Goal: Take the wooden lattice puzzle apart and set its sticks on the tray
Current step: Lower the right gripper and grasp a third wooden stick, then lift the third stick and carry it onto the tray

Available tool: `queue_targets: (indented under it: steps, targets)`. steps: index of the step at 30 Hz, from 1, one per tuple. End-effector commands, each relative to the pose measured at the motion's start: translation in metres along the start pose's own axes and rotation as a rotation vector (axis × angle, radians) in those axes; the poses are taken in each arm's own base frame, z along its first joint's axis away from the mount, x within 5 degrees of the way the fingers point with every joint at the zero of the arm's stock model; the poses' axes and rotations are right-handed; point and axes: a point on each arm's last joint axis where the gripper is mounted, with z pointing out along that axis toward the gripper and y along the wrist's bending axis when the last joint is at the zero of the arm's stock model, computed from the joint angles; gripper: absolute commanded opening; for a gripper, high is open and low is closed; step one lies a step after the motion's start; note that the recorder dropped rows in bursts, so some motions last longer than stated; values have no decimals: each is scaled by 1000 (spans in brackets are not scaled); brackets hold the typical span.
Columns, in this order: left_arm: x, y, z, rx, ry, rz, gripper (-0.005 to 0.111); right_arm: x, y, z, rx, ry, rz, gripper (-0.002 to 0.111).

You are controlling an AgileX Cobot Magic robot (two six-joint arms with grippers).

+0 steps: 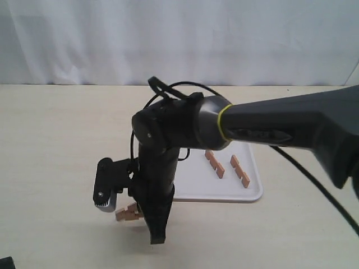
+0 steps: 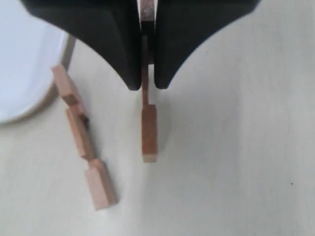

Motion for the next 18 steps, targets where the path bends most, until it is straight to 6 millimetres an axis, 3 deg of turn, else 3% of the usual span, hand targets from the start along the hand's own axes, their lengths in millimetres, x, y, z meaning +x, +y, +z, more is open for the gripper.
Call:
queue_targets:
  steps: [1, 5, 9, 14, 18]
  targets:
    - [0, 0, 0, 4, -5, -6, 0, 20, -13, -35, 49, -24, 111, 4]
    - [0, 0, 0, 4, -5, -6, 0, 49, -32, -54, 77, -39, 291, 4]
    - [0, 0, 0, 4, -5, -6, 0, 79, -52, -57, 99, -51, 529, 4]
    - [0, 0, 0, 4, -5, -6, 0, 109, -73, -46, 119, -66, 788, 4]
    - [0, 0, 0, 4, -5, -6, 0, 113, -80, -30, 138, -62, 844, 4]
